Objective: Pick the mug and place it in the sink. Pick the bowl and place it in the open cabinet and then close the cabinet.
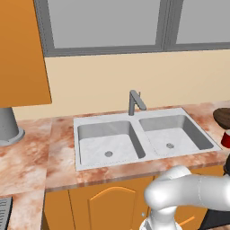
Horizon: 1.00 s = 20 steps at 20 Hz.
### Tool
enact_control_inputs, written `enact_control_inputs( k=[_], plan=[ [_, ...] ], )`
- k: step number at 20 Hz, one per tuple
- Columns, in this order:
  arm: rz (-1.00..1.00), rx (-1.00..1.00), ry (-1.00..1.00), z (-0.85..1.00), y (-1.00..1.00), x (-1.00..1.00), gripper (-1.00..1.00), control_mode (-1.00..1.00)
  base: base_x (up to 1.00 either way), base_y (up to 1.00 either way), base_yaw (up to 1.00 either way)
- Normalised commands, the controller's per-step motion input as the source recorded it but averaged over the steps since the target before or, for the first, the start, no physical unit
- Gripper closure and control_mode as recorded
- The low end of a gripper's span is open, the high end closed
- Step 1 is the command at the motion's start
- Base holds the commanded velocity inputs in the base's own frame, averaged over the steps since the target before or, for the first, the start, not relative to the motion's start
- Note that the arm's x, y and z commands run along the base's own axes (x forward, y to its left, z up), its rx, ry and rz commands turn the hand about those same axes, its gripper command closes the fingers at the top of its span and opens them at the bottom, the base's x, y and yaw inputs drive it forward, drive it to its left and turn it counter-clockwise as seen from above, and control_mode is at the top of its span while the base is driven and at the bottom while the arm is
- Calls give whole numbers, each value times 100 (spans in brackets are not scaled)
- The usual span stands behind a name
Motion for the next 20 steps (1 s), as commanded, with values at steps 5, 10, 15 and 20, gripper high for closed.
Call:
enact_control_inputs(
  k=[5,10,15,20],
  plan=[
    [0,-4,-15,-17,0,1,-100,-100,0,0,0],
    [-4,-2,-12,-13,0,0,-100,-100,0,0,0],
    [-11,0,-3,-6,1,1,-100,-100,0,0,0],
    [-13,0,0,0,0,20,-100,-100,0,0,0]
  ],
)
